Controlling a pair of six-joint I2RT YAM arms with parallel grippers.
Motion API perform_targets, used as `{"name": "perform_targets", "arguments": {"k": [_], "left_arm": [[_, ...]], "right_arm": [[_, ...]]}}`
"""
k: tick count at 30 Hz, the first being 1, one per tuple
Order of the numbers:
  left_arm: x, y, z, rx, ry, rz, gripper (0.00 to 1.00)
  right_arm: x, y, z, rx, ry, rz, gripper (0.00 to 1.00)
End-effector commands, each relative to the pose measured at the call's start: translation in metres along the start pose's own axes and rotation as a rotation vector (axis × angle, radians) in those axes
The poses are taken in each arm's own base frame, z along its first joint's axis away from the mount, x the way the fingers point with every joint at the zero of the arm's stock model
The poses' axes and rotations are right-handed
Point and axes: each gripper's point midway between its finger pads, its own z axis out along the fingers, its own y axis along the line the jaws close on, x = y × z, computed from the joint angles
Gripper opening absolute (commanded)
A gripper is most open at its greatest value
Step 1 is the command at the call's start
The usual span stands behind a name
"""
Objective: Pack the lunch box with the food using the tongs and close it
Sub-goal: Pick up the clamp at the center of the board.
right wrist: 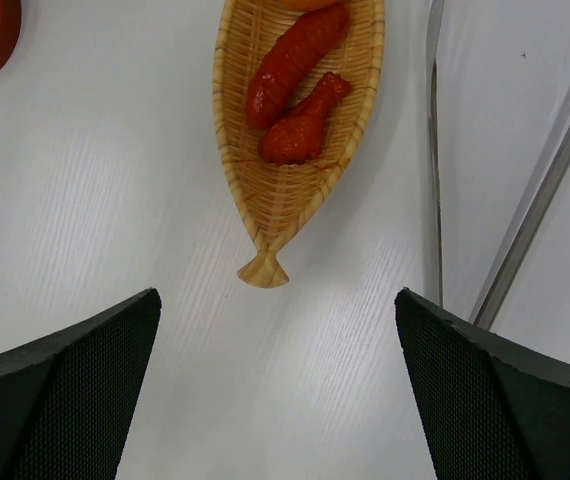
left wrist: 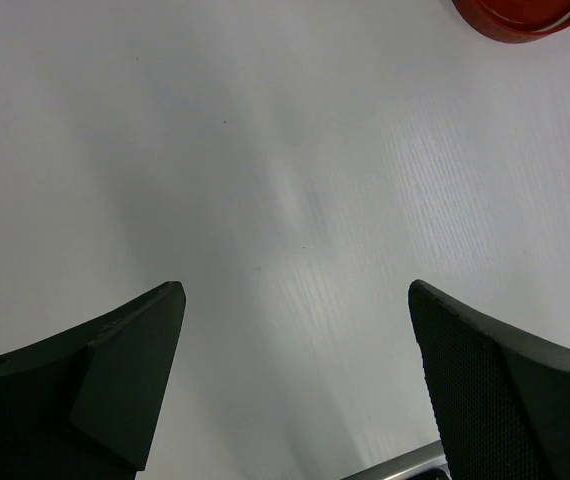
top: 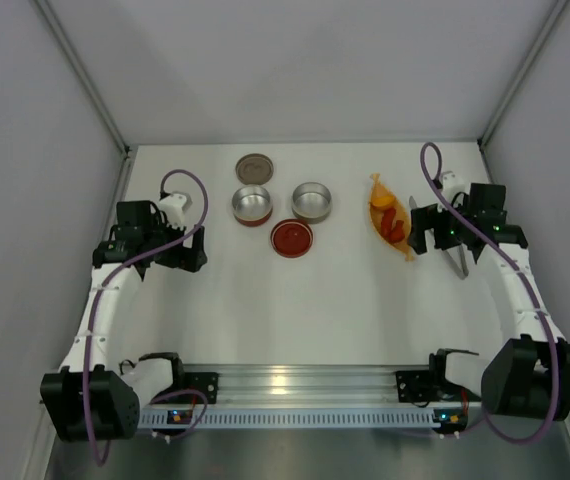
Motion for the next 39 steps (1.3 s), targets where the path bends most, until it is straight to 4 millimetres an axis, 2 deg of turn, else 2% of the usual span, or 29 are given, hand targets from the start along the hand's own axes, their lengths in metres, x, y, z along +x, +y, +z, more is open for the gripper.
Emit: {"name": "perform_targets", "arguments": {"k": [1, 5, 14, 16, 17, 19, 22, 29, 39], "left_arm": [[-0.009, 0.001, -0.009, -0.022, -0.026, -0.010, 0.98], [-0.008, -0.002, -0.010, -0.011, -0.035, 0.003, 0.98], [0.005, -0.001, -0.001, 0.004, 0.011, 0.023, 0.98], [0.005, -0.001, 0.002, 0.009, 0.012, 0.025, 0.98], [0.006, -0.001, 0.004, 0.016, 0.014, 0.024, 0.98], [0.008, -0.002, 0.007, 0.030, 0.023, 0.019, 0.98], [0.009, -0.002, 0.015, 0.044, 0.032, 0.010, 0.98], [0.007, 0.004, 0.027, 0.040, 0.055, -0.003, 0.98], [0.015, 0.013, 0.036, 0.014, 0.092, 0.003, 0.98]], "right_arm": [[-0.008, 0.004, -0.009, -0.032, -0.030, 0.002, 0.99], [0.003, -0.008, -0.005, -0.032, 0.011, 0.040, 0.99], [0.040, -0.069, -0.016, 0.114, 0.159, 0.059, 0.99], [0.058, -0.087, -0.014, 0.137, 0.250, 0.084, 1.00], [0.058, -0.089, -0.017, 0.148, 0.263, 0.072, 0.99], [0.074, -0.100, -0.013, 0.160, 0.335, 0.083, 0.99], [0.088, -0.115, -0.005, 0.188, 0.416, 0.091, 0.99], [0.102, -0.140, 0.036, 0.177, 0.487, 0.129, 0.99], [0.094, -0.148, 0.086, 0.140, 0.407, 0.105, 1.00]]}}
